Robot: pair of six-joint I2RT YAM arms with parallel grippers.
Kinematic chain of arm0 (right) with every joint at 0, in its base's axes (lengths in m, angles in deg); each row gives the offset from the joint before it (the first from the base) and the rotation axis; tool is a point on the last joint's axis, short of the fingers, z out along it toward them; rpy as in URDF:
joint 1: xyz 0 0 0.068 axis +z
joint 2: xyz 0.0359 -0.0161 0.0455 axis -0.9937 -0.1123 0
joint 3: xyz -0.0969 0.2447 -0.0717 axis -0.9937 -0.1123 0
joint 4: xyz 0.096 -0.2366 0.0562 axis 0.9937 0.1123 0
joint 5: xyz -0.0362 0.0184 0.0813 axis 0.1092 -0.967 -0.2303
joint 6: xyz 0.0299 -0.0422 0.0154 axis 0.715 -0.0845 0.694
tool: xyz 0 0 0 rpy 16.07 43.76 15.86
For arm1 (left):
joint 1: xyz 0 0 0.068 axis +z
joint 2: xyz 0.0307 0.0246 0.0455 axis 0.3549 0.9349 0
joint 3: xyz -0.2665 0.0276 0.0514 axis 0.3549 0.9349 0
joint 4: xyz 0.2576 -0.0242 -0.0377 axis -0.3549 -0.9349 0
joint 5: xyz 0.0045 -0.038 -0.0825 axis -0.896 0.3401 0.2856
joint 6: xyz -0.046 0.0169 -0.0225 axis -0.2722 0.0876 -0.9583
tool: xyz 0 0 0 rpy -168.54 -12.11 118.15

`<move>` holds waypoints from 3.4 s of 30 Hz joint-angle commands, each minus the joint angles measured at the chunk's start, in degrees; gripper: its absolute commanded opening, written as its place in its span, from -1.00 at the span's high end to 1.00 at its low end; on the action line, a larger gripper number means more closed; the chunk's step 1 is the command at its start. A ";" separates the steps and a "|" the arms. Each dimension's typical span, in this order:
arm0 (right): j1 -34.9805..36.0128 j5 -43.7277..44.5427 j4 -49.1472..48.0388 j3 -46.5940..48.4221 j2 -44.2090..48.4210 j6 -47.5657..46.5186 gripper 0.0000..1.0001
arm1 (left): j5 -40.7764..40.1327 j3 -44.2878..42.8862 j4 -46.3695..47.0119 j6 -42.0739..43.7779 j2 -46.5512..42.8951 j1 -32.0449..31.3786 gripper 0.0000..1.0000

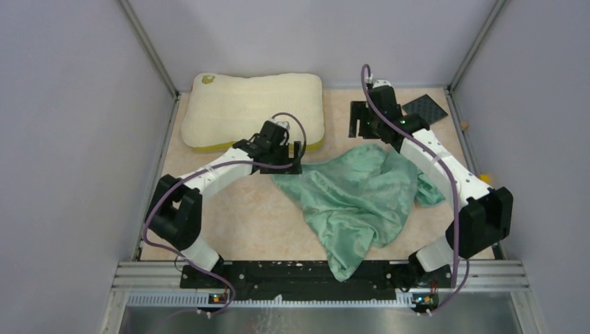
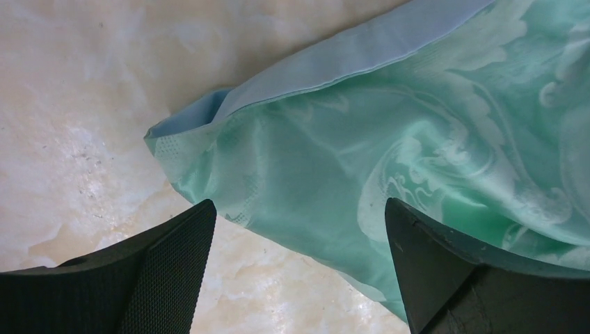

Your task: Put the pillow into the pillowcase

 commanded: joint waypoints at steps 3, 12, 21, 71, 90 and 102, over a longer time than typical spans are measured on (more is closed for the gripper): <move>-5.24 1.78 -4.20 -0.03 -8.83 -2.54 -0.43 | -6.83 0.99 5.19 -3.20 4.03 -0.77 -0.92; -10.29 1.69 -9.16 -2.97 -18.60 -4.82 -0.46 | -8.58 -0.10 7.58 -4.49 11.58 -1.40 -0.84; -12.10 -3.71 -15.32 -7.91 -24.98 -2.12 -0.45 | -10.06 -1.84 8.68 -5.25 16.08 -1.83 0.14; -12.88 -7.45 6.96 -36.39 49.61 22.69 -0.28 | -6.97 28.07 -3.56 -11.48 -49.30 -6.90 -0.43; -6.26 6.21 -10.29 -22.42 -1.51 13.31 -0.20 | -16.62 13.91 0.42 -4.05 -20.16 -6.85 -0.54; -6.38 5.66 -14.14 -22.94 -11.69 15.16 -0.08 | -29.91 19.25 -3.43 -8.66 -17.07 -6.52 -0.64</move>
